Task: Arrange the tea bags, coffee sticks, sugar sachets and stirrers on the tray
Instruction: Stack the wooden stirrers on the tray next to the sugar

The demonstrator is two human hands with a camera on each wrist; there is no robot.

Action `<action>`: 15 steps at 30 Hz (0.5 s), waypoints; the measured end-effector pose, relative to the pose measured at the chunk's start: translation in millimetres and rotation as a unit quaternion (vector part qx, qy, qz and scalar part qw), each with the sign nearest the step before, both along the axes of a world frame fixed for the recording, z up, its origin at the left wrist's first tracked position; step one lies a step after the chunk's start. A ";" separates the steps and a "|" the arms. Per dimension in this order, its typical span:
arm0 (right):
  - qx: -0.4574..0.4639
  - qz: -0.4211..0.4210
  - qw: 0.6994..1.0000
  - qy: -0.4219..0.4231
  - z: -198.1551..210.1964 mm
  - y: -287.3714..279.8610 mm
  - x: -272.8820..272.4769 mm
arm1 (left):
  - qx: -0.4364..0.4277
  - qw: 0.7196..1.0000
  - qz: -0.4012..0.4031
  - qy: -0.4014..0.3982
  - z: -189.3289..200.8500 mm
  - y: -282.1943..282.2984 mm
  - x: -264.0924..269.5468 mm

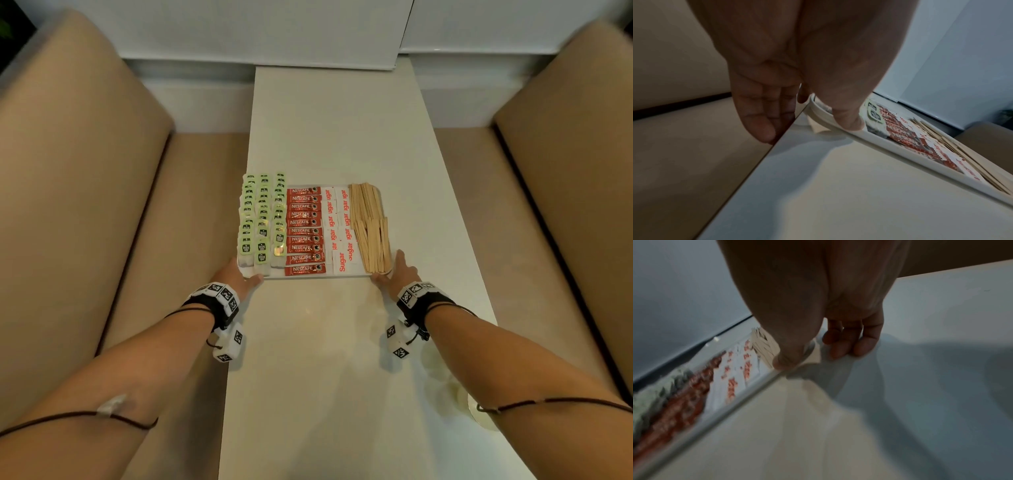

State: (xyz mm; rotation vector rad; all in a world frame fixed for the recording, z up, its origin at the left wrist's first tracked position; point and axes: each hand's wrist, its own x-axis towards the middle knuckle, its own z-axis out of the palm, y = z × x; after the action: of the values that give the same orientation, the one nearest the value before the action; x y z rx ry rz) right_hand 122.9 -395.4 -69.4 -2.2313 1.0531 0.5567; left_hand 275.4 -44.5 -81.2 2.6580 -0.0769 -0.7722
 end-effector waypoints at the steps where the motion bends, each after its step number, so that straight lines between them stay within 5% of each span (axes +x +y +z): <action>1: 0.000 -0.015 1.000 0.004 3.9 1.0 -0.3 | 0.010 1.000 0.007 0.002 1.0 0.8 -1.4; 7: 0.023 0.039 0.999 0.007 46.6 -8.3 -18.0 | 0.032 0.998 0.038 -0.038 10.8 7.3 -15.7; 15: 0.024 0.165 0.984 -0.069 118.8 -62.6 -82.7 | -0.028 0.999 -0.037 -0.015 59.0 -31.9 -93.7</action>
State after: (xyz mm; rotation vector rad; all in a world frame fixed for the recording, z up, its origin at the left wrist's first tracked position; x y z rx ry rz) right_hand 40.3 -458.0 49.4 -2.3775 0.5962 0.5486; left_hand 181.7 -76.3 -22.2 2.6269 -0.2017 -0.7435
